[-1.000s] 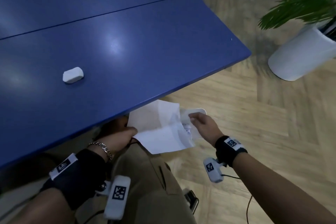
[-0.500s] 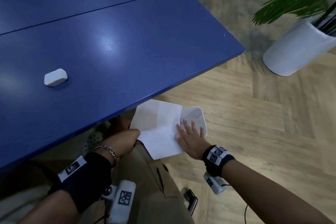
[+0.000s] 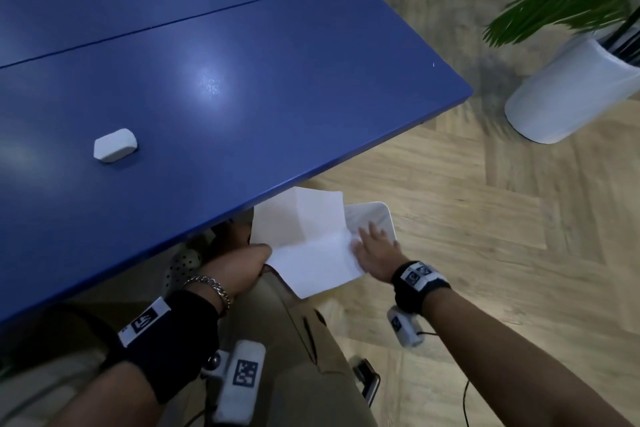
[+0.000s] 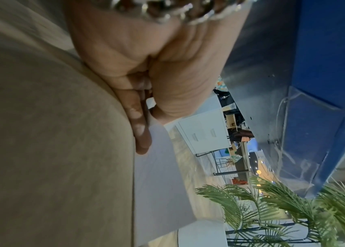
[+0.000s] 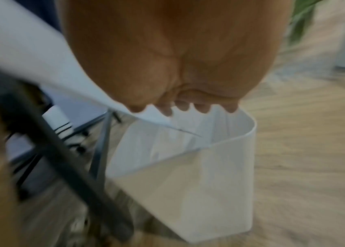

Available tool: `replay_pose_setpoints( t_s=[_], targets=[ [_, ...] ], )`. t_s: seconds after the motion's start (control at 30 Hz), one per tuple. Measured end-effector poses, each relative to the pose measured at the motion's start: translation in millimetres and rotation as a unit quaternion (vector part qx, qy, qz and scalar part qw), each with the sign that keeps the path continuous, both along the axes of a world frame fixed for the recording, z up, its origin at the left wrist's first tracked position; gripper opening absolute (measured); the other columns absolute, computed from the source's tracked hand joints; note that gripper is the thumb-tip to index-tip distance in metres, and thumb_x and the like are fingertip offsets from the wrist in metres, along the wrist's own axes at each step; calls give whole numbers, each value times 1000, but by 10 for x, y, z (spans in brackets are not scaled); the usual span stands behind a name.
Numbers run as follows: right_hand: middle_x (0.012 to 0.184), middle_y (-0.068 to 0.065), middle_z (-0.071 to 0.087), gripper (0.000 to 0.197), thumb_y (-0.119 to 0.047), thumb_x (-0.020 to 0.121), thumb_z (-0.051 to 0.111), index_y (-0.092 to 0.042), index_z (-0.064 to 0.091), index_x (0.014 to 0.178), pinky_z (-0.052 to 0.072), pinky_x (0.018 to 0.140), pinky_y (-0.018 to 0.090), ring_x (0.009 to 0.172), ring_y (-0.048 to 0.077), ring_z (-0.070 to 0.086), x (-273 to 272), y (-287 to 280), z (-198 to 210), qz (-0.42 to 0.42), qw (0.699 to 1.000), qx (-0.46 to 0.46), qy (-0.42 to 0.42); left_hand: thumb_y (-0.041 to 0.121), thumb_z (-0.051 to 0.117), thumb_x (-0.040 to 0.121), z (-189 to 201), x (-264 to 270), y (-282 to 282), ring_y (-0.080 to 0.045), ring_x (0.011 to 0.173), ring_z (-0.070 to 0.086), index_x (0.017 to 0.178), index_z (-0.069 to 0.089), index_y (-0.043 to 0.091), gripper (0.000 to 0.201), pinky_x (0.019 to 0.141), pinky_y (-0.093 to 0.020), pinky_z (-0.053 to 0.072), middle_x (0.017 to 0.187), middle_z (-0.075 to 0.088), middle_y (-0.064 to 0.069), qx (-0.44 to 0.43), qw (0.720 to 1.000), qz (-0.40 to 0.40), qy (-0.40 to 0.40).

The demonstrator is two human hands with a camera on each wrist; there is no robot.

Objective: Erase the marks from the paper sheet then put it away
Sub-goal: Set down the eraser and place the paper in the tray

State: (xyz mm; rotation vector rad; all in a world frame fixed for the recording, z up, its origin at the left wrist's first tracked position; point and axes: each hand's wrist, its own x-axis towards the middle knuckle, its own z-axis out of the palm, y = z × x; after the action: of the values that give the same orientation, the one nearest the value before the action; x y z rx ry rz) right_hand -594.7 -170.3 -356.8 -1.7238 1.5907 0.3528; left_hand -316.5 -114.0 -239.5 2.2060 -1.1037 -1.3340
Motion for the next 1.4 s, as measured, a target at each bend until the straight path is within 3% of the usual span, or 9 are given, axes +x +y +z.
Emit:
replay_pose_setpoints(
  t_s=[0.23, 0.43, 0.67, 0.8, 0.87, 0.97, 1.1, 1.3, 1.4],
  targets=[
    [172, -19, 7, 49, -39, 114, 28, -44, 15, 161, 3, 129, 27, 159, 1, 1, 717, 362, 857, 122, 919, -109, -358, 22, 68, 80, 95, -19, 4, -25, 103, 71, 113, 74, 18, 34, 98, -42, 56, 106, 77, 0, -1, 1000, -9, 22],
    [175, 1, -3, 64, -59, 107, 12, -32, 13, 165, 0, 121, 71, 160, 34, -2, 257, 158, -20, 67, 997, -17, 28, 9, 63, 95, 122, -21, -2, -25, 107, 68, 118, 69, 13, 24, 89, -33, 50, 111, 73, -3, 20, 1000, -10, 22],
    [169, -15, 18, 45, -35, 114, 32, -39, 26, 159, 7, 130, 30, 159, 5, 9, 827, 468, 779, 111, 911, -159, -363, 12, 68, 91, 133, -28, 17, -27, 103, 70, 115, 74, 18, 25, 97, -41, 55, 107, 76, -3, -5, 1000, -23, 14],
    [174, -4, 9, 50, -52, 110, 14, -51, 23, 159, 3, 126, 62, 161, 24, -2, 509, 342, 159, 105, 987, -36, -119, 23, 70, 86, 218, 8, 54, -21, 114, 69, 129, 70, 23, 43, 106, -42, 52, 121, 75, 1, -26, 997, -39, 53],
    [169, 6, 29, 48, -44, 112, 25, -34, 44, 155, 15, 126, 52, 160, 27, 13, 233, 136, -16, 10, 995, -52, -82, 14, 69, 93, 239, 72, 82, -16, 124, 64, 141, 63, 23, 49, 114, -40, 46, 134, 68, 5, -34, 995, -43, 87],
    [154, 5, 51, 44, -39, 110, 44, -22, 52, 150, 38, 107, 33, 143, 25, 47, -3, -31, -5, -179, 965, -66, -181, 0, 62, 99, 267, 195, 139, -14, 122, 66, 140, 65, 21, 47, 112, -39, 49, 130, 72, 9, -47, 991, -25, 121],
    [130, 10, 67, 35, -43, 105, 53, -20, 66, 127, 51, 99, 43, 112, 29, 65, -95, -82, -52, -347, 886, 109, -286, -2, 57, 101, 361, 259, 180, -16, 111, 73, 129, 70, 20, 38, 100, -36, 54, 121, 77, 4, -43, 971, 64, 225],
    [130, 14, 72, 34, -25, 108, 53, -6, 65, 133, 57, 97, 46, 116, 34, 70, -148, -16, -142, -382, 802, 208, -409, 7, 63, 100, 308, 342, 192, -24, 109, 73, 130, 68, 16, 32, 99, -41, 55, 123, 76, -7, -28, 964, 103, 244],
    [131, 16, 71, 34, -17, 109, 51, -1, 62, 136, 58, 91, 44, 114, 33, 70, -157, -21, -137, -391, 786, 201, -434, 42, 76, 93, 267, 378, 164, -26, 103, 74, 127, 68, 20, 42, 99, -46, 57, 116, 77, -7, -2, 983, 95, 158]
  ],
)
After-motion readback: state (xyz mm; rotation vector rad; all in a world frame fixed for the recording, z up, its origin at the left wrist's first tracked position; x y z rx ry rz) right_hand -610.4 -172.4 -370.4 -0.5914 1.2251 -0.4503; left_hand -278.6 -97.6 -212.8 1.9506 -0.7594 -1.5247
